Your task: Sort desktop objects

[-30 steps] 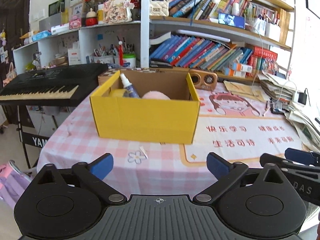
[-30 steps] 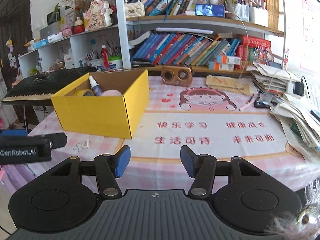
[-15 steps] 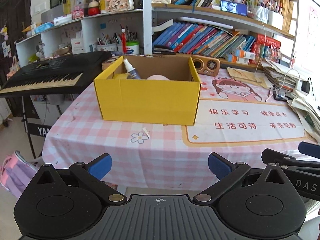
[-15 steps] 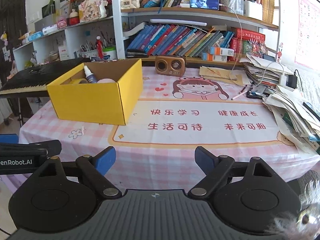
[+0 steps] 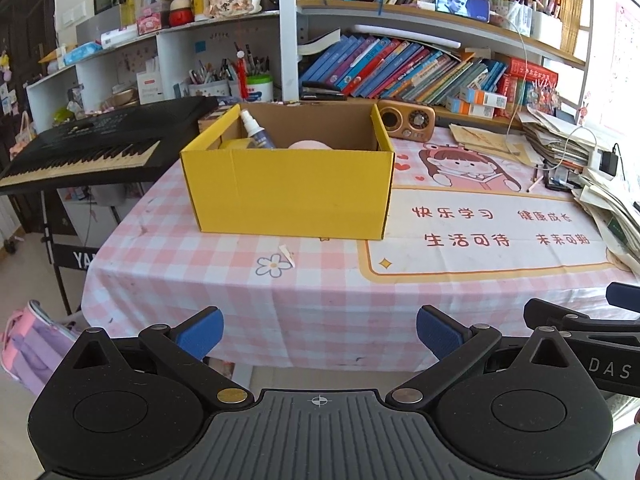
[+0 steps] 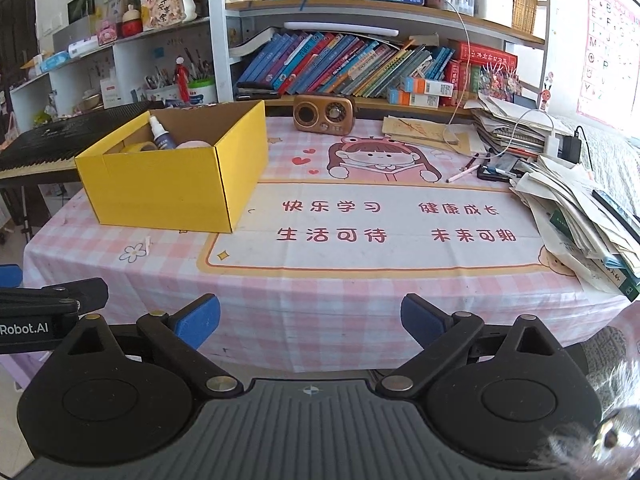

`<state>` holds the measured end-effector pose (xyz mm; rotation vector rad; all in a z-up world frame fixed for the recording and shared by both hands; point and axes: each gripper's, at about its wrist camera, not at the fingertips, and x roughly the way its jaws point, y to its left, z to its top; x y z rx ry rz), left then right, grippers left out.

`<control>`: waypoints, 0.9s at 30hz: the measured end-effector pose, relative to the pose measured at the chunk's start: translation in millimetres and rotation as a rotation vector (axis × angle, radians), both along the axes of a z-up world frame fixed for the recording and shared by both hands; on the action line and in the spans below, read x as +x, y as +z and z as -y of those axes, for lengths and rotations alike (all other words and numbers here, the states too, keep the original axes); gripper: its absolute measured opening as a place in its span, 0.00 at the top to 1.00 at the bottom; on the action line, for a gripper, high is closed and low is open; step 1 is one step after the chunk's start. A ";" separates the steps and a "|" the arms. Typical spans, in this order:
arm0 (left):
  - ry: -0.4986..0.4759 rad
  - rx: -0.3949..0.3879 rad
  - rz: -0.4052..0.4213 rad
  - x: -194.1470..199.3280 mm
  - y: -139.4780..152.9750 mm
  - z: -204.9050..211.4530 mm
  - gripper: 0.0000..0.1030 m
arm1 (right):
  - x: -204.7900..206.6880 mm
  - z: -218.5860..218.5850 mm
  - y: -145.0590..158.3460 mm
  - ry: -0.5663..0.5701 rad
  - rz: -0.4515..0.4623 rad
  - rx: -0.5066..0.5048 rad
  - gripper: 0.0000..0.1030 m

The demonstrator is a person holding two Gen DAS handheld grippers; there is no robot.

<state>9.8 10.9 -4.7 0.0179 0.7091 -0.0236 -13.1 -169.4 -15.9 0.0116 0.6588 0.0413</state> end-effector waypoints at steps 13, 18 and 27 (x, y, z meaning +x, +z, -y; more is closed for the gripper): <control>-0.029 -0.014 -0.012 1.3 -0.9 0.8 0.00 | 2.2 1.2 -2.5 -0.011 -0.021 0.000 0.02; -0.035 -0.014 -0.012 1.0 -1.1 1.4 0.00 | 2.1 1.3 -2.9 -0.011 -0.023 0.000 0.00; -0.033 -0.014 -0.017 1.8 -2.2 0.9 0.00 | 2.2 1.3 -3.9 -0.011 -0.023 0.000 0.00</control>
